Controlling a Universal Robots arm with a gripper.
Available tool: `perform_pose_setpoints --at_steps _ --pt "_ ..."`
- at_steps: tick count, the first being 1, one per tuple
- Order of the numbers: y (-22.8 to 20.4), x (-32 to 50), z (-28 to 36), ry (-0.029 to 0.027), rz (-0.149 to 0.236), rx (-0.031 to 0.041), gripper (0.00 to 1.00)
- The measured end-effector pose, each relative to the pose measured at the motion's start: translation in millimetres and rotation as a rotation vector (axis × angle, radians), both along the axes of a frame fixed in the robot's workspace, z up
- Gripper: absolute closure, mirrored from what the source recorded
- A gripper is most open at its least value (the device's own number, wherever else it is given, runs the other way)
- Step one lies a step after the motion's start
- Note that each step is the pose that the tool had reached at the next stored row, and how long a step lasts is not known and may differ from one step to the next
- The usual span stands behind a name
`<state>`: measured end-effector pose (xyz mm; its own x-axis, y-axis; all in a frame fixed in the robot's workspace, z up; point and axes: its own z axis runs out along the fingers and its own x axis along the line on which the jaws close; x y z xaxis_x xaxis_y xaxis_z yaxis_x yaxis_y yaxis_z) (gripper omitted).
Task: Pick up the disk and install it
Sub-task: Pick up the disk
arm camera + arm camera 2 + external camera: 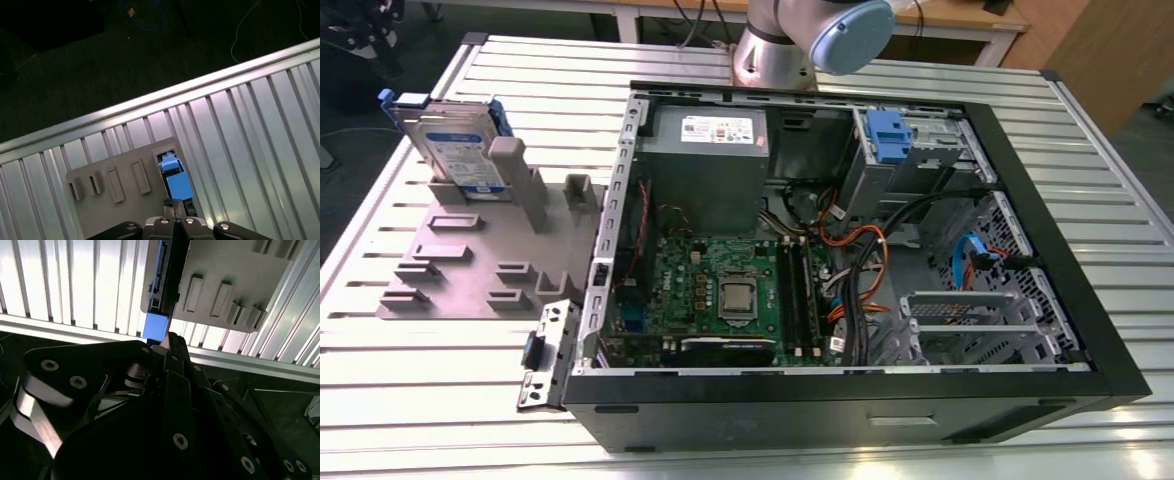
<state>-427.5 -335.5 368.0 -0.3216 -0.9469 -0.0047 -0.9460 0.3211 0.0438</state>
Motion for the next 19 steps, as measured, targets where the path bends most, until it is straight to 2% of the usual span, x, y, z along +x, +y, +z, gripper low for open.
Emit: perform_pose_setpoints --at_steps 4,6,19 --pt "0.0 0.0 -0.2 -0.0003 0.065 0.0 0.89" --pt "0.0 0.0 -0.2 -0.0003 0.085 0.0001 0.89" --pt "0.0 0.0 -0.3 -0.0003 0.09 0.0 0.89"
